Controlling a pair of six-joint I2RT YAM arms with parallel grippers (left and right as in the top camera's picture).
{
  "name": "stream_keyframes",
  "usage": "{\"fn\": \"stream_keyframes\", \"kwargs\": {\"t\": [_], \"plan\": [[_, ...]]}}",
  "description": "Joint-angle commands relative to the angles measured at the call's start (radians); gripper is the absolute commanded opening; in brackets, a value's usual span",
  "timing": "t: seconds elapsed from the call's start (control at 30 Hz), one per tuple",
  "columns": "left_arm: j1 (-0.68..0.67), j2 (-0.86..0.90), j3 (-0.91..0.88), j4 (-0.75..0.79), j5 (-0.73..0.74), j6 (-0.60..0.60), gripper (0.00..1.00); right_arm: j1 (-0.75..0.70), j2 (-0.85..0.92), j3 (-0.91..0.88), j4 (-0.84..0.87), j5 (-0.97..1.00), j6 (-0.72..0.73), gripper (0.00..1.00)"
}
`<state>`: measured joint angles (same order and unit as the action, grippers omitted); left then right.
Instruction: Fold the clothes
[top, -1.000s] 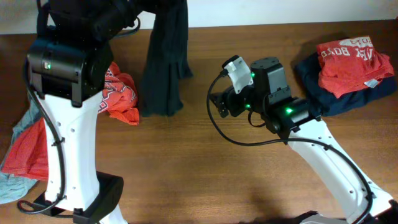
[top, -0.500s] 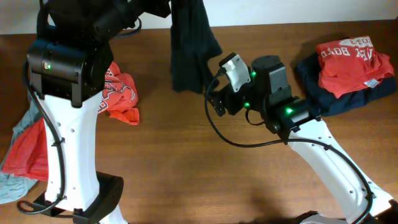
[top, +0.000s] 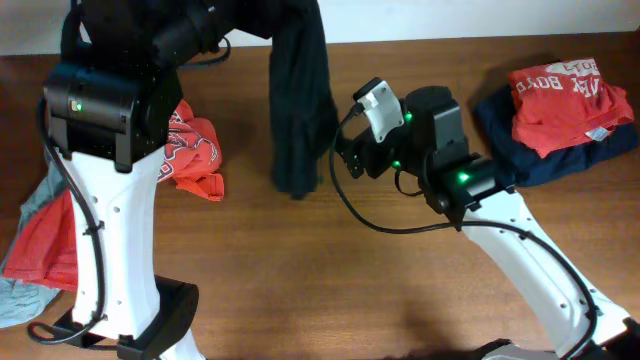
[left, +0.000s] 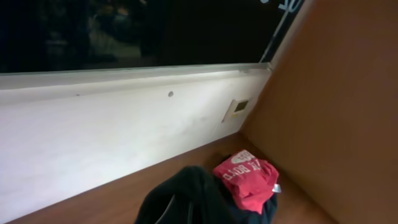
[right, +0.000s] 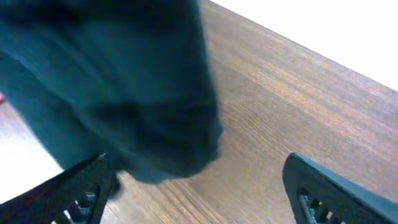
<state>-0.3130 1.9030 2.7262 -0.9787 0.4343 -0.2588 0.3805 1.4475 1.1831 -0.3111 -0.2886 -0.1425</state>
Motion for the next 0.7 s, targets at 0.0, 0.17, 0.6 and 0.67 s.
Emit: {"fn": "stream_keyframes", "kwargs": {"t": [0.0,0.17,0.6,0.67], "plan": [[-0.008,-0.003,0.005,0.010,0.030,-0.010,0.00,0.006,0.025,0.021,0.001,-0.001,-0.010,0.87],[-0.010,-0.003,0.005,0.018,0.032,-0.010,0.00,0.006,0.032,0.022,-0.009,-0.053,0.002,0.86],[-0.010,-0.003,0.005,0.020,-0.012,-0.010,0.00,0.006,0.029,0.022,-0.101,-0.077,0.013,0.92],[-0.010,-0.003,0.005,0.019,-0.011,-0.010,0.00,0.007,0.029,0.022,-0.112,-0.079,0.013,0.93]]}}
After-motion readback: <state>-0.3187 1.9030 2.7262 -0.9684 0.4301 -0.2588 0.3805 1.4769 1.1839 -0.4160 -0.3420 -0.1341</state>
